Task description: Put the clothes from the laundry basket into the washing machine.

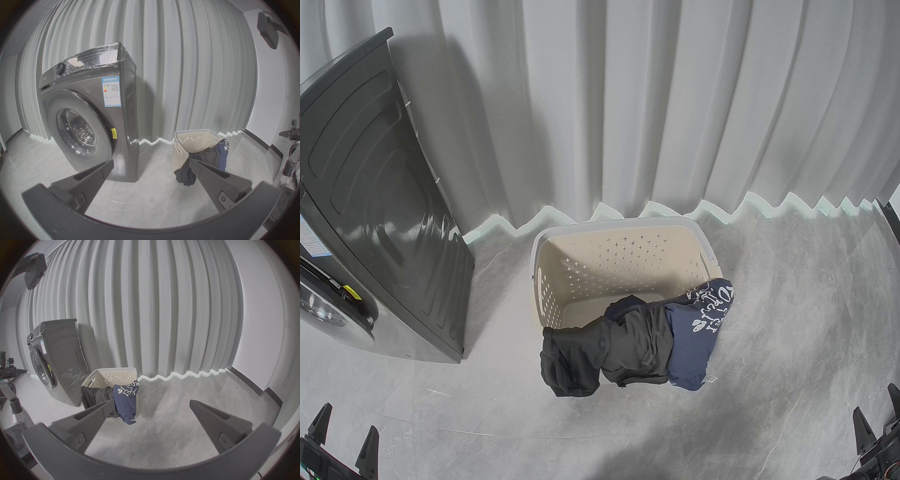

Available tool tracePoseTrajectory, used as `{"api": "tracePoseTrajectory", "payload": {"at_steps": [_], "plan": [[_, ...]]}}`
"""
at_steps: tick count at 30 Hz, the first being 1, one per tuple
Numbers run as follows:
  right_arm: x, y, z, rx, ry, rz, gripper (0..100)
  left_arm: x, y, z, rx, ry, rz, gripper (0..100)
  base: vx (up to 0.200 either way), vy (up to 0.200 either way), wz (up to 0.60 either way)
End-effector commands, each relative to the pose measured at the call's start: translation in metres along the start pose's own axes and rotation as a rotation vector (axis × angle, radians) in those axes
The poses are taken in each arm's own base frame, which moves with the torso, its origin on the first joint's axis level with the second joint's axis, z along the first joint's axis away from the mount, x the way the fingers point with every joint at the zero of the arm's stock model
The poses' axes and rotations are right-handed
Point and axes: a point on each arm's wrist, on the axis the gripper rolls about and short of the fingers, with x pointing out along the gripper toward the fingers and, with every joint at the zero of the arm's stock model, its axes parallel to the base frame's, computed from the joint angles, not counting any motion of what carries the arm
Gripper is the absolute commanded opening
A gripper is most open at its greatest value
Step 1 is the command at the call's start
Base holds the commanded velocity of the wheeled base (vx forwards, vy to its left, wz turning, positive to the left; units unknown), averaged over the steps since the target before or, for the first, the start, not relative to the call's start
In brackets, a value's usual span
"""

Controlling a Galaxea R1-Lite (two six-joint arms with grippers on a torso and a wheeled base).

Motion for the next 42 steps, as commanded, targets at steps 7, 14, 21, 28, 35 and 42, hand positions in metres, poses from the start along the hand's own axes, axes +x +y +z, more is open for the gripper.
{"api": "tracePoseTrajectory", "payload": {"at_steps": [7,14,21,28,35,42], "plan": [[0.0,0.0,-0.0048,0.0,0.0,0.001,100,-0.0001,0.0001,-0.0048,0.0,0.0,0.0,100,0.0,0.2,0.0],[0.0,0.0,-0.0048,0.0,0.0,0.001,100,-0.0001,0.0001,-0.0048,0.0,0.0,0.0,100,0.0,0.2,0.0],[0.0,0.0,-0.0048,0.0,0.0,0.001,100,-0.0001,0.0001,-0.0048,0.0,0.0,0.0,100,0.0,0.2,0.0],[0.0,0.0,-0.0048,0.0,0.0,0.001,100,-0.0001,0.0001,-0.0048,0.0,0.0,0.0,100,0.0,0.2,0.0],[0.0,0.0,-0.0048,0.0,0.0,0.001,100,-0.0001,0.0002,-0.0048,0.0,0.0,0.002,100,0.0,0.171,0.0],[0.0,0.0,-0.0048,0.0,0.0,0.001,100,-0.0001,0.0001,-0.0048,0.0,0.0,0.0,100,-0.057,0.0,0.0]]}}
